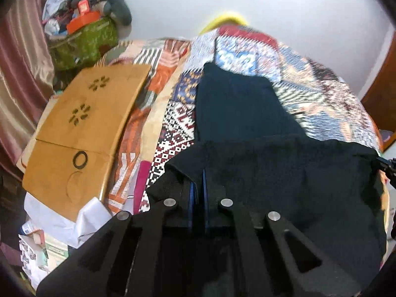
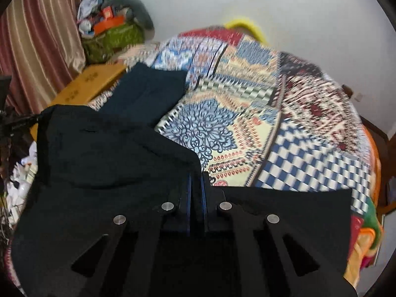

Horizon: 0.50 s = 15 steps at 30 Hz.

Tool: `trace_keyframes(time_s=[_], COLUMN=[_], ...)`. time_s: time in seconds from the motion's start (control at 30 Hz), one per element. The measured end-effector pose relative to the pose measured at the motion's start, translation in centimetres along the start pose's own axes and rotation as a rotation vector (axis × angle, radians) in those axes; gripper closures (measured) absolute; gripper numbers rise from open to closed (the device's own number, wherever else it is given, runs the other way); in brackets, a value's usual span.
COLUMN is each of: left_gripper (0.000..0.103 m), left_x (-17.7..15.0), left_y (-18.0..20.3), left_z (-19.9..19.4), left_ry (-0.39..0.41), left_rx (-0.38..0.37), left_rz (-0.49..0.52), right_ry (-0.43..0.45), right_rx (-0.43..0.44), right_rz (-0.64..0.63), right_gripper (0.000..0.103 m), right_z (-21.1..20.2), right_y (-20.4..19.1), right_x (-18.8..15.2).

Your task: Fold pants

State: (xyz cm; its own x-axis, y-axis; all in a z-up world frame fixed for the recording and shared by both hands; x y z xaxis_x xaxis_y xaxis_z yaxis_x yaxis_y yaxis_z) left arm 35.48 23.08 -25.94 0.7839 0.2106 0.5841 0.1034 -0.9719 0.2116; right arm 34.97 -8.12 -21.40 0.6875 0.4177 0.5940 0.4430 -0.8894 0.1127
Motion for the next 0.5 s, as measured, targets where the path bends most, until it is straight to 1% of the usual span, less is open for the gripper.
trace_keyframes(time_s=[0.07,0.13,0.23,0.3,0.43,0.5], left_gripper=[0.098,0.098,0.098,0.098,0.098,0.098], left_x=[-0.5,-1.2,-2.8,-4.3,-7.2,-8.8], left_y=[0.8,1.3,1.7,1.7,1.6,1.2], left_z=[-2.7,-4.4,-7.4,-9.5,-11.7,-12.7], left_ry=[0.031,0.051,0.088,0.107,0.124,0.13], left_rx=[0.001,-0.003,0.0,0.001,0.003,-0.004], left_rz=[0.022,0.026,0.038,0.036,0.032,0.011], right_ry=[0.026,0.038,0.073,0.091,0.111,0.116], right_rx=[-0.003,-0.003,-0.004,0.011,0.054,0.07], right_rz=[0.003,0.005,0.001,0.008,0.033,0.041], right_gripper=[0.097,0.097,0.097,0.097,0.097,0.097], right_z=[-2.2,-4.0,-7.0,-8.8,-11.3,-12.1], right_y=[0.0,-0.2,-0.7,-1.0,-1.9,-2.5], right_x=[-0.4,-1.0,-2.3,-3.3,-5.6,-6.7])
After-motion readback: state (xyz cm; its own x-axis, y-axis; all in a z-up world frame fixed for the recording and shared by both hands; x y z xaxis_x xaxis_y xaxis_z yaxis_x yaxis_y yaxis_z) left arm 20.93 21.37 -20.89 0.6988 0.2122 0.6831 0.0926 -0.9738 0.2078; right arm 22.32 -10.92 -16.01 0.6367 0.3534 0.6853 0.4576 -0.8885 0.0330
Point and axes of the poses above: each gripper's, at about its wrist camera, not at the fingertips, and z roughly the way its jaws point, y to its right, x to its top, the point moved 6 cm from there along z, roughly the way its jaws point, and after that the axes turned 12 degrees about -x, right-handed, at the moved point
